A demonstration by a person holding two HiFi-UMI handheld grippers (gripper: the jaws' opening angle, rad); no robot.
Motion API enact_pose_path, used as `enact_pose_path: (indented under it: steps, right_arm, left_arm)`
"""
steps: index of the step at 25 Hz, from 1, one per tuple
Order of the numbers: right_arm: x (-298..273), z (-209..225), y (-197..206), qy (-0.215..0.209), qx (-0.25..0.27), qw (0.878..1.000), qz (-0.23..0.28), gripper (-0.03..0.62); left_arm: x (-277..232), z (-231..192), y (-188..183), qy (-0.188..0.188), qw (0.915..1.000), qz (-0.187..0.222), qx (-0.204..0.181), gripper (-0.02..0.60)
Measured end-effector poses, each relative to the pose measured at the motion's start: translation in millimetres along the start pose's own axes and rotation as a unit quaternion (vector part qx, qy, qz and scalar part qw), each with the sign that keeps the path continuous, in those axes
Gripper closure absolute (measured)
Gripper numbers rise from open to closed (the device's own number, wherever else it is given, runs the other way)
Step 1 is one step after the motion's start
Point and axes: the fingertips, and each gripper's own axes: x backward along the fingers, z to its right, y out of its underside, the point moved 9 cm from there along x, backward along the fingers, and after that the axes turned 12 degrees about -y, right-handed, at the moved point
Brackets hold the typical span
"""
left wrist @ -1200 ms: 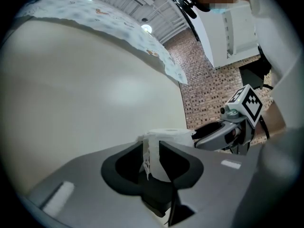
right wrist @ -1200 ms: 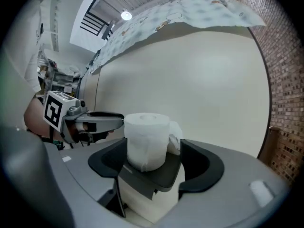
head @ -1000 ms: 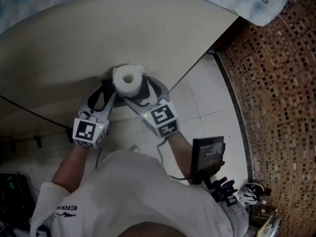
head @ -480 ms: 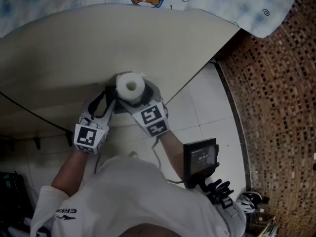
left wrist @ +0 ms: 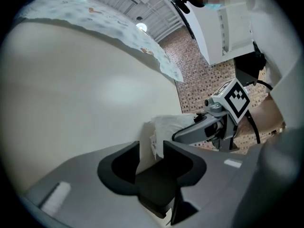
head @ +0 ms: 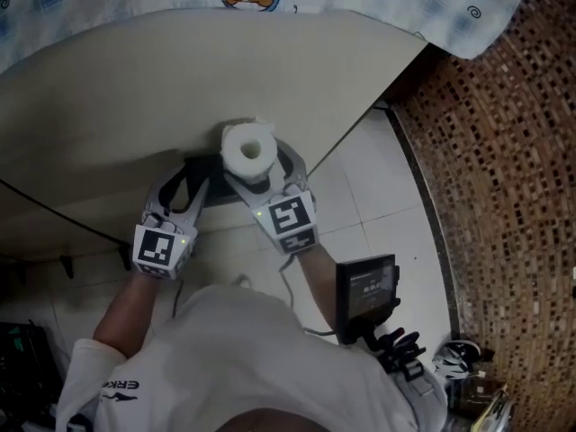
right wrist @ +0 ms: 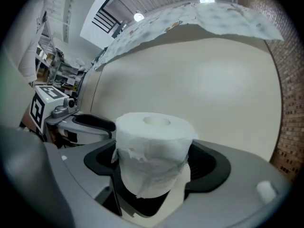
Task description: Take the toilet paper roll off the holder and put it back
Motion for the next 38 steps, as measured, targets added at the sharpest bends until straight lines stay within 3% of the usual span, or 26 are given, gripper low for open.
enact_pose_path:
  steps: [10, 16, 20, 23, 25, 27, 31, 36, 38]
  right_arm:
    - [50, 31, 8, 0.09, -0.004, 0.996, -0.004, 0.152]
    - [66, 41, 22, 0.112, -0.035, 0.993, 0.002, 0.152]
    - [73, 49, 42, 0.12, -0.1, 0.987, 0.022, 0.153]
    - [70, 70, 79, 0.121, -0.197, 0.971, 0.055, 0.152]
    - [67, 81, 104, 0.113, -0.282, 0.948, 0.096, 0.152]
    - [70, 83, 119, 0.103, -0.368, 0.913, 0.143, 0.153]
    - [71, 80, 155, 0.073, -0.511, 0.829, 0.216, 0.154]
    - [52, 69, 204, 0.039, -0.645, 0.706, 0.289, 0.154]
    - [47, 64, 215, 0.037, -0.672, 0.678, 0.296, 0.155]
  left_arm:
    - [-17, 14, -8, 0.025, 0.9995, 0.02, -0.007, 0.44]
    - [-21, 21, -6, 0.028, 0.9989, 0.033, -0.019, 0.44]
    - [-15, 20, -4, 0.011, 0.9996, 0.021, -0.012, 0.44]
    - [-24, 18, 7, 0.002, 0.9998, 0.019, -0.008, 0.442]
    - [-29, 17, 15, 0.0, 0.9999, 0.01, -0.006, 0.442]
    - [-23, 15, 11, -0.003, 0.9999, 0.009, -0.005, 0.442]
    - [-14, 16, 3, -0.017, 0.9998, 0.011, 0.0, 0.443]
    - [-12, 12, 8, -0.023, 0.9997, 0.004, 0.006, 0.453]
    - [-10, 11, 6, -0.023, 0.9997, 0.008, 0.008, 0.457]
